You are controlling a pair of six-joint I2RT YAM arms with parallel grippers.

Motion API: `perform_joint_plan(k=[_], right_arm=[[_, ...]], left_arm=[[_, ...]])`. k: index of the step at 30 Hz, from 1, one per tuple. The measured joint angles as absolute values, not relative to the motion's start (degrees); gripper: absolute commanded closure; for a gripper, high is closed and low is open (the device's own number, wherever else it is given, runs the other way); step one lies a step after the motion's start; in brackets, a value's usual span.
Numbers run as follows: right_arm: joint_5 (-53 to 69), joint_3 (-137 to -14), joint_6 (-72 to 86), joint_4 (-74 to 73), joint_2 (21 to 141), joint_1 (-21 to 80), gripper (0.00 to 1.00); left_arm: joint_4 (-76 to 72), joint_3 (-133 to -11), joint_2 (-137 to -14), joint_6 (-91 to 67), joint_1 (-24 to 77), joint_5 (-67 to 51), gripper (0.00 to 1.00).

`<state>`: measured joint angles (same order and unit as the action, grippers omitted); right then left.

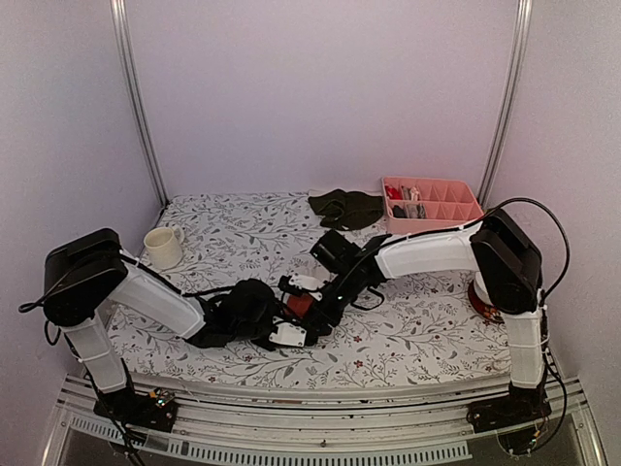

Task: Roll the underwear
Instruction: Roll the underwear at the center of the board.

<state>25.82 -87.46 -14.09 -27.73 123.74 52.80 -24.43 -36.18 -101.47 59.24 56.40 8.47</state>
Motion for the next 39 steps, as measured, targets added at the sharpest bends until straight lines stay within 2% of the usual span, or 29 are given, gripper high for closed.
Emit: perform_joint_plan(k=[3, 10, 16, 21, 24, 29, 39], right_arm=[[21.04, -81.78, -13.91, -26.83, 117.78, 52.77, 0.10], [6.85, -72.69, -12.86, -21.61, 100.09, 52.47, 0.00], [-8.49, -60.73, -13.78, -8.95, 84.99, 55.42, 0.01], [-19.92, -50.54, -22.09, 5.98, 77.60, 65.98, 0.01], [-22.63, -47.64, -27.83, 12.10, 77.38, 70.72, 0.01], [-24.62, -46.63, -35.79, 17.65, 81.41, 74.74, 0.07], [-29.43, -51.11, -43.86, 18.74, 103.22, 75.29, 0.18]], left_arm=[[-19.97, -38.57, -101.38, 57.47, 56.07, 6.83, 1.00], [-4.67, -46.59, -101.41, 52.69, 53.34, -0.43, 1.00], [9.43, -55.31, -103.90, 49.65, 49.23, -9.34, 1.00], [20.78, -63.96, -108.20, 48.34, 46.11, -16.01, 1.00], [26.92, -69.28, -111.48, 47.92, 44.64, -19.46, 1.00], [36.60, -78.13, -117.25, 47.70, 42.44, -25.10, 1.00], [49.52, -89.12, -124.95, 48.16, 40.21, -32.29, 1.00]])
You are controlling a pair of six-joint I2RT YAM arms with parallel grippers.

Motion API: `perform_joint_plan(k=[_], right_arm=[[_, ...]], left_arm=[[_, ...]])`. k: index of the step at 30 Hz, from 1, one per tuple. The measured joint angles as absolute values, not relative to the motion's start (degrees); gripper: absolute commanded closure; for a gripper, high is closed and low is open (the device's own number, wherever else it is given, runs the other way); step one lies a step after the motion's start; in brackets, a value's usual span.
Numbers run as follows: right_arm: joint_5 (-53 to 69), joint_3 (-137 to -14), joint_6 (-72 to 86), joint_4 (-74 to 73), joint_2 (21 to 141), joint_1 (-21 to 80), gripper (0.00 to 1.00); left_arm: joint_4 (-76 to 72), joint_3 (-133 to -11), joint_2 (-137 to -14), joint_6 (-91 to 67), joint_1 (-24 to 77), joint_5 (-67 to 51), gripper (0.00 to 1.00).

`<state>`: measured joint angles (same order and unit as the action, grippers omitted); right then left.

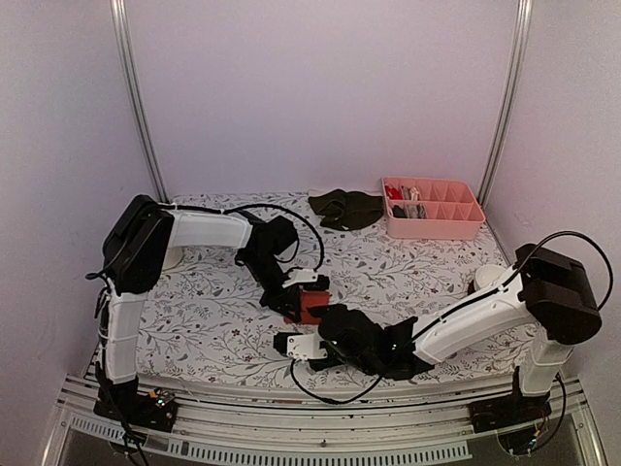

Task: Roll the underwear
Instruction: Roll the underwear at the center of the board.

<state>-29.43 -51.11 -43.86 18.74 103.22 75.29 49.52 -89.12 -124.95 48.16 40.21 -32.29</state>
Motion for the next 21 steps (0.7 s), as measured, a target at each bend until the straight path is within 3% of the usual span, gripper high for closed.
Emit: perform_joint_plan(k=[9, 21], right_arm=[[-32.42, -56.58, -44.62, 18.79, 113.82, 70.65, 0.30], [-32.34, -63.09, -42.54, 16.16, 119.44, 69.47, 0.73]], left_arm=[[52.80, -91.31, -126.72, 48.64, 39.57, -34.33, 1.00], [53.10, -91.15, -126.80, 49.32, 39.57, -34.89, 1.00]])
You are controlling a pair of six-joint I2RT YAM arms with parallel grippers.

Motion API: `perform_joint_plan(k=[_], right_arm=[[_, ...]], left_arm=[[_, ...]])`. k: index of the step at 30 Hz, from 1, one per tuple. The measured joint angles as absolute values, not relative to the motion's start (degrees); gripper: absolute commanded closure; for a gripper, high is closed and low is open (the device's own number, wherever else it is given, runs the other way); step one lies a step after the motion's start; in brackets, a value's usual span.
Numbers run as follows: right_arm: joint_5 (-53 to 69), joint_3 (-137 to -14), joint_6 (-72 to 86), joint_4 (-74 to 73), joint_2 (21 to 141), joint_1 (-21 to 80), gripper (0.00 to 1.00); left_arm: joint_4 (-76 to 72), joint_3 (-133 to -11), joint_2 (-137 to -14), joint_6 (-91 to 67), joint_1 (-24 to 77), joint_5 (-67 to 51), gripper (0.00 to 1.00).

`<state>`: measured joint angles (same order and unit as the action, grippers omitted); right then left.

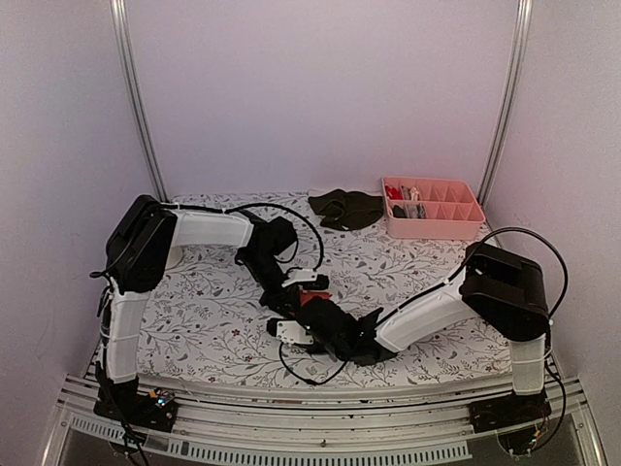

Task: Roll the underwear
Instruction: Roll the underwear at the center of the board.

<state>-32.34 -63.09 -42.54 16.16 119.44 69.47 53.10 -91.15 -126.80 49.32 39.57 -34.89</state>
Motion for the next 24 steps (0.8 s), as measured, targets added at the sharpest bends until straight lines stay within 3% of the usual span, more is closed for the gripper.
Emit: perform_joint_plan(k=[5, 9, 12, 16, 19, 22, 24], right_arm=[[-31.35, -64.34, -41.34, 13.04, 119.79, 69.45, 0.95], [-30.72, -65.54, -40.18, 10.48, 119.79, 69.43, 0.97], [-29.61, -66.59, -39.13, 8.43, 119.79, 69.23, 0.97], [-26.24, -68.31, -36.88, 5.45, 119.79, 68.16, 0.97], [-22.87, -69.04, -35.62, 4.08, 119.77, 67.22, 0.97], [-19.70, -70.48, -34.50, 1.96, 119.77, 67.02, 0.97], [-17.17, -71.48, -33.82, 0.25, 119.74, 66.89, 0.97]], left_arm=[[52.77, -90.74, -126.76, 49.52, 39.42, -35.24, 1.00], [52.23, -90.15, -126.41, 49.69, 39.31, -35.33, 0.96], [51.33, -89.23, -125.73, 49.71, 39.31, -35.00, 0.68], [50.85, -86.67, -123.31, 49.84, 39.33, -33.61, 0.40], [49.10, -83.26, -120.07, 49.58, 39.40, -30.92, 0.29], [46.52, -79.55, -116.62, 49.08, 38.20, -27.09, 0.09], [44.82, -76.99, -113.95, 49.17, 37.15, -25.41, 0.02]])
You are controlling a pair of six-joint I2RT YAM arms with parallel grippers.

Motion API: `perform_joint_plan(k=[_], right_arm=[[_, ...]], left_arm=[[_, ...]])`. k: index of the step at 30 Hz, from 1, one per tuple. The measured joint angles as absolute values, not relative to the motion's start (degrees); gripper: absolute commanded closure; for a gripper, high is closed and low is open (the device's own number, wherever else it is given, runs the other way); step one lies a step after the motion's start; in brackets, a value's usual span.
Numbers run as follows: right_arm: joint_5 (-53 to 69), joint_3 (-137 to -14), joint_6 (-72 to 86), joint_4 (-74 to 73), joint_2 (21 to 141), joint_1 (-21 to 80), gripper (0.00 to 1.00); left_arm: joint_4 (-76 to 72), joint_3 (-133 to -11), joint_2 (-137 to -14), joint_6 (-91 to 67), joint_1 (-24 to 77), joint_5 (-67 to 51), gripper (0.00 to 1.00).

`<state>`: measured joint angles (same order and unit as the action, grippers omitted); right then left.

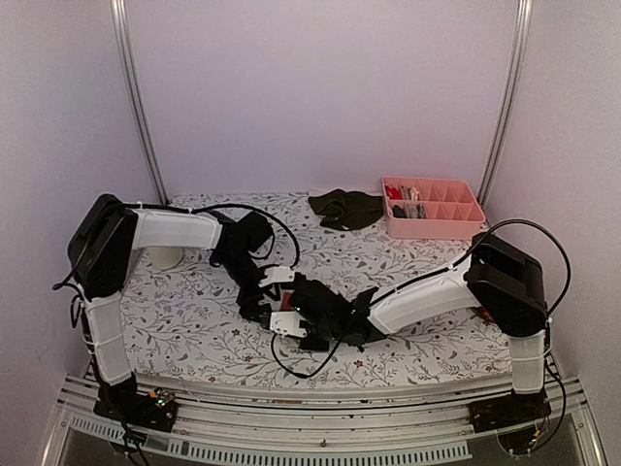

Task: Roll the underwear
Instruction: Roll the underwear at the center of the board.

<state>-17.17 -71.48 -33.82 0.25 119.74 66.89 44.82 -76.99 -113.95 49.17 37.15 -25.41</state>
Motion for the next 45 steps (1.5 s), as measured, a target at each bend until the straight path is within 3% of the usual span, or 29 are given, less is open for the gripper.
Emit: perform_joint_plan(k=[10, 16, 19, 30, 37, 45], right_arm=[[-6.96, -76.60, -27.35, -9.26, 119.79, 62.52, 0.97], [-1.48, -82.15, -24.32, -16.40, 121.69, 60.99, 0.97], [1.85, -84.99, -22.74, -19.46, 122.91, 60.05, 0.97], [12.97, -88.03, -19.73, -24.80, 124.14, 57.84, 0.97], [17.26, -89.97, -19.09, -26.74, 125.47, 57.41, 0.97], [20.18, -90.39, -19.05, -27.55, 125.84, 57.30, 0.97]], left_arm=[[29.91, -56.34, -92.42, 50.94, 31.79, -23.44, 0.02], [13.54, -39.07, -79.64, 53.69, 30.81, -23.22, 0.10], [6.46, -32.18, -75.88, 56.03, 31.38, -22.68, 0.02], [-12.43, -22.59, -73.63, 62.00, 41.98, -15.92, 0.02], [-22.11, -21.43, -79.48, 65.01, 49.41, -9.85, 0.05], [-32.69, -20.25, -86.37, 67.22, 54.39, -3.95, 0.17]])
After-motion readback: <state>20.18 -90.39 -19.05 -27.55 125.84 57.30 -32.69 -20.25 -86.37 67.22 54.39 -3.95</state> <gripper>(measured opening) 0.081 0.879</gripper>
